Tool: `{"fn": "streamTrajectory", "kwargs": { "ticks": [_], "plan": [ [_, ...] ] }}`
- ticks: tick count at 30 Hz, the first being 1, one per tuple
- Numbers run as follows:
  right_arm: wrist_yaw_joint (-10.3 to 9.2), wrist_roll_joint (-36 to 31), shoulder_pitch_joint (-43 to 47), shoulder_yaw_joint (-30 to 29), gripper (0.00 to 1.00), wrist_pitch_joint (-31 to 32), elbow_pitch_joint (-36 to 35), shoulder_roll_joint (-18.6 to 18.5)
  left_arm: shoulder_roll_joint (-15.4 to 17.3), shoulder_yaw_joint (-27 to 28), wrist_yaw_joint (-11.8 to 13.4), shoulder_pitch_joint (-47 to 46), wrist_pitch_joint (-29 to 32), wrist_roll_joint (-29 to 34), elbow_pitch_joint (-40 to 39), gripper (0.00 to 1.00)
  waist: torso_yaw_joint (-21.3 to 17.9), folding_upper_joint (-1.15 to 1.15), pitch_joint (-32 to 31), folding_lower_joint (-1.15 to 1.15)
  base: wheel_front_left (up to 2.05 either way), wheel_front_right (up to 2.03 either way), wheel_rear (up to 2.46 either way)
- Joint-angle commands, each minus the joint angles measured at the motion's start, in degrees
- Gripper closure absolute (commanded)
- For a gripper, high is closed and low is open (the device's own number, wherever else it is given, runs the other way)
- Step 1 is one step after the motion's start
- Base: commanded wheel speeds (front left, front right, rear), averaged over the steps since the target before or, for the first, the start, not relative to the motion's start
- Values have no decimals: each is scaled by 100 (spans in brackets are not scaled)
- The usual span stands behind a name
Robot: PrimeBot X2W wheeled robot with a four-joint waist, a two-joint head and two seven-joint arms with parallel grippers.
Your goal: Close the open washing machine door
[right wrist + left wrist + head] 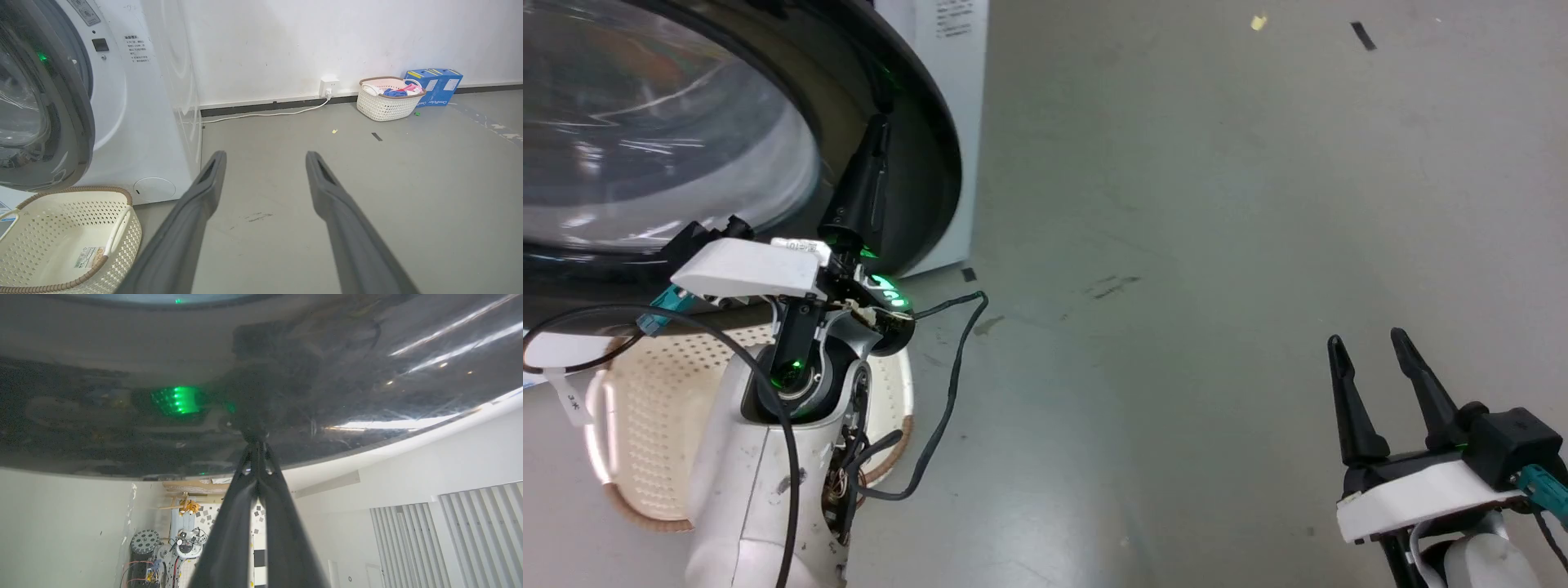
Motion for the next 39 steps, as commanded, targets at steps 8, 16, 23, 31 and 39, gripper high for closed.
{"fn": "streamTrajectory", "kwargs": {
  "ticks": [8, 16, 23, 31, 39],
  "plan": [
    [3, -104, 56, -44, 0, -26, -213, 0, 65, -213, -25, 882, -394, 986, -773, 100, 613, -1, -548, -1, 0, 0, 0],
    [3, -207, 416, -117, 0, -26, -460, 0, 1174, -1461, -25, 2355, -1977, 3360, -1523, 0, 1529, -1, -1161, -1, 0, 0, 0],
    [3, -290, 699, -42, 0, -26, -608, 0, 1028, -468, -25, 3162, -2023, 6038, -1661, 0, 2221, -1, -1527, -1, 0, 0, 0],
    [3, -406, 921, 76, 0, -26, -683, 0, 310, 439, -13, 3730, -2024, 8503, -1819, 0, 2842, -1, -1687, -1, 0, 0, 0],
    [3, -461, 991, 258, 0, -26, -621, 0, 118, 302, 304, 4037, -2025, 9746, -1825, 0, 3017, -1, -1669, -1, 0, 0, 0]
  ]
}}
